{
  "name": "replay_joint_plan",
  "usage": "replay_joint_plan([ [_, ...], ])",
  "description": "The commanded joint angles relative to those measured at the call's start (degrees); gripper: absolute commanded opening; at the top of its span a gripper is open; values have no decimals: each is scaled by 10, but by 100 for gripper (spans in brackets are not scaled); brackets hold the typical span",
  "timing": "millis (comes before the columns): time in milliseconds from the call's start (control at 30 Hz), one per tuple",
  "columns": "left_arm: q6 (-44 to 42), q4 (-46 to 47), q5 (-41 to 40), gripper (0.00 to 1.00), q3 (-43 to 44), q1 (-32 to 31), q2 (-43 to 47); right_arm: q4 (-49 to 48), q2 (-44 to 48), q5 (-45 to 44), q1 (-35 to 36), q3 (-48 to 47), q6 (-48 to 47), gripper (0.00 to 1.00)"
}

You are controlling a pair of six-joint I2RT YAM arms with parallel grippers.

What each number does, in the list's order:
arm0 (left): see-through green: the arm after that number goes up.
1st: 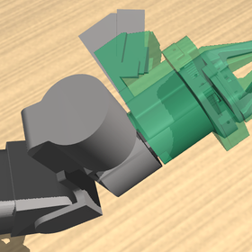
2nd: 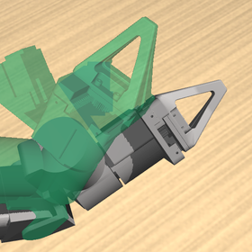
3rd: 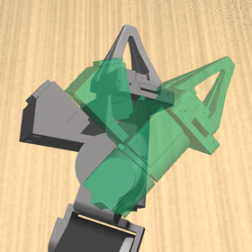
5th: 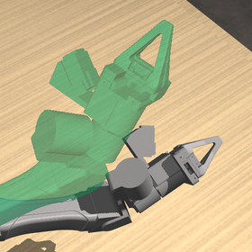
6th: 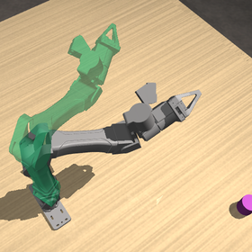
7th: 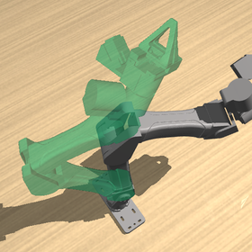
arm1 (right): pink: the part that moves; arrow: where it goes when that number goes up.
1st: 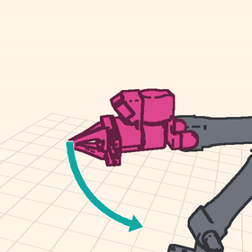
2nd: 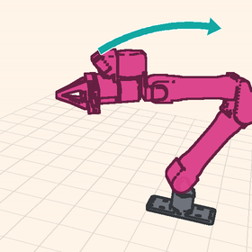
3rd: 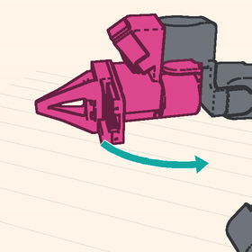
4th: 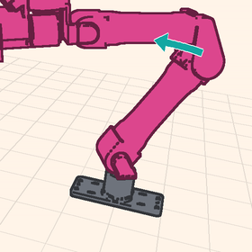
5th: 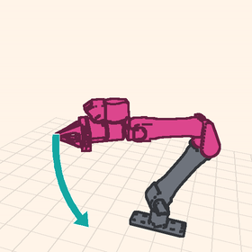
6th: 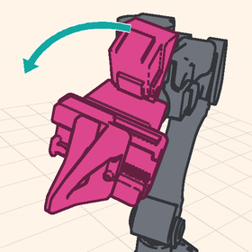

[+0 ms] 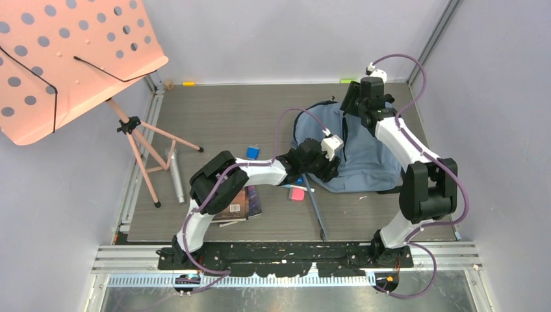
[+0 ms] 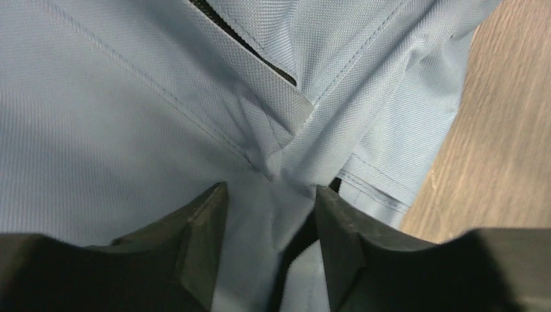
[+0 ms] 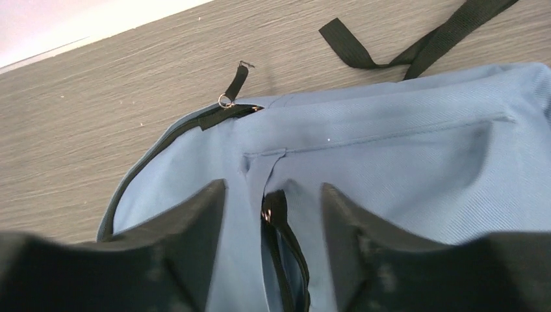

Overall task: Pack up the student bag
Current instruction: Unzip the student bag at the center of the board, then adjust the student bag at the center of the board.

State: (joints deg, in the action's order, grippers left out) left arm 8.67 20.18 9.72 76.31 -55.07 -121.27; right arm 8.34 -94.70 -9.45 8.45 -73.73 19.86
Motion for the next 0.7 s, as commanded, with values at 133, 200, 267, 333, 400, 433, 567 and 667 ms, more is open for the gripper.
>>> replay_joint_plan([
  [133, 52, -127, -70, 72, 50, -1, 114, 92, 146, -26, -2, 7, -1, 79],
  [200, 81, -150, -86, 78, 79, 0, 113, 129, 185, -40, -3, 22, -2, 83],
  [267, 115, -175, -92, 85, 110, 6, 102, 151, 215, -52, -4, 39, 1, 84],
  [333, 147, -192, -93, 87, 138, 16, 82, 162, 248, -67, -4, 65, 13, 85],
  [400, 174, -196, -92, 87, 156, 25, 63, 166, 279, -71, -3, 92, 24, 87],
  [433, 186, -198, -93, 87, 168, 30, 53, 168, 288, -69, -4, 100, 31, 87],
  [567, 212, -184, -86, 88, 185, 45, 25, 185, 322, -55, -4, 134, 47, 87],
  [667, 206, -176, -85, 89, 202, 47, 5, 193, 337, -41, -4, 156, 56, 87],
])
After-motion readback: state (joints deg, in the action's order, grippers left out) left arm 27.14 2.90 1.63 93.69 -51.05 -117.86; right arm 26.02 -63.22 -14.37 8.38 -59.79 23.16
